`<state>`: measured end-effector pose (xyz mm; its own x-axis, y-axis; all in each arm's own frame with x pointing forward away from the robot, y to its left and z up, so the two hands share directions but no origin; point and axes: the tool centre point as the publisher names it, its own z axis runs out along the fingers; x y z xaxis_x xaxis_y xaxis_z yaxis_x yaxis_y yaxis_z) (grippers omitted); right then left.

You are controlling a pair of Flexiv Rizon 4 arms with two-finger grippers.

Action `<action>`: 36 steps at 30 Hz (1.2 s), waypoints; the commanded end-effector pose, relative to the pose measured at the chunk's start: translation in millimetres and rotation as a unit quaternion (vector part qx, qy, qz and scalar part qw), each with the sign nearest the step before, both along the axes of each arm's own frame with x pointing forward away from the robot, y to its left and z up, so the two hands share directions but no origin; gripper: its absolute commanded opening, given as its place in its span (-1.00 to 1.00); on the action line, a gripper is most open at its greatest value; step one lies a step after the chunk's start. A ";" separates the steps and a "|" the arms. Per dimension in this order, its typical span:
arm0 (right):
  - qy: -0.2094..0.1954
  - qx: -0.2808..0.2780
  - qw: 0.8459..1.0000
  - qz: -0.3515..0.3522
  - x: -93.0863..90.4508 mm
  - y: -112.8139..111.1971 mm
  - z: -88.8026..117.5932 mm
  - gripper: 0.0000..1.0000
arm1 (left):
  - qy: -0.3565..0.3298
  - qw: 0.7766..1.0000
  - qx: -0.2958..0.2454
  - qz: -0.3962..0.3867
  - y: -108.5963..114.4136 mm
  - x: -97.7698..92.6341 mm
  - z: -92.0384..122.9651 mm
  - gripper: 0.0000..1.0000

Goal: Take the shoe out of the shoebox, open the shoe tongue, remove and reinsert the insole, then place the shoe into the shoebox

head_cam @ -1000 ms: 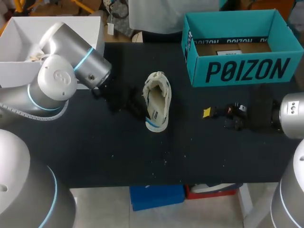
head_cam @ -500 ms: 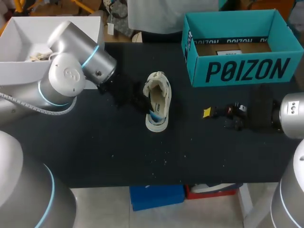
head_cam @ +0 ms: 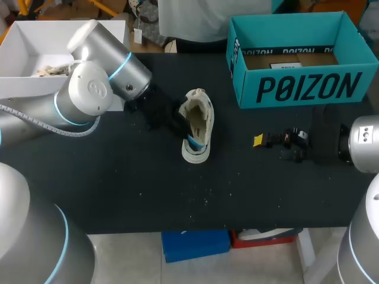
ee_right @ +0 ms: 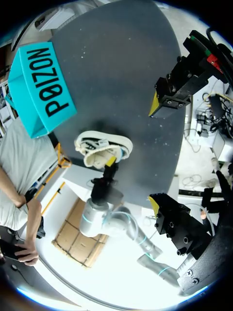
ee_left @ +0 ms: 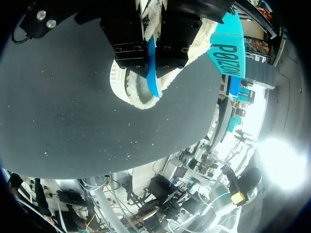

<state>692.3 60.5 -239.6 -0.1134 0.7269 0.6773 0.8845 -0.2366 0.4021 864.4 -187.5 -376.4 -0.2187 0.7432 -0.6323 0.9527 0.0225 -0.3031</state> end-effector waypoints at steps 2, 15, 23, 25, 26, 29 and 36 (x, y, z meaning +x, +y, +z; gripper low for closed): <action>0.000 0.001 1.000 0.001 -0.6 -0.7 0.9 1.00 | -0.006 0.999 0.034 -0.022 -0.9 -1.8 -3.0 -1.00; 0.000 0.001 1.000 0.001 -0.6 -0.7 0.9 1.00 | -0.014 0.993 0.095 -0.065 -6.6 -6.1 -18.0 -1.00; 0.000 0.001 1.000 0.001 -0.6 -0.7 0.9 1.00 | -0.026 0.994 0.083 -0.063 2.0 -3.5 7.7 1.00; 0.000 0.001 1.000 0.001 -0.6 -0.7 0.9 1.00 | -0.029 0.995 0.076 -0.062 3.5 -3.7 18.9 1.00; 0.000 0.001 1.000 0.001 -0.6 -0.7 0.9 1.00 | -0.031 0.995 0.071 -0.061 3.5 -3.4 23.5 1.00; 0.000 0.001 1.000 0.001 -0.6 -0.7 0.9 1.00 | -0.043 0.996 0.053 -0.064 -1.0 -2.9 35.6 1.00; 0.000 0.001 1.000 0.001 -0.6 -0.7 0.9 1.00 | -0.136 0.984 0.081 -0.083 -19.5 1.6 49.0 -1.00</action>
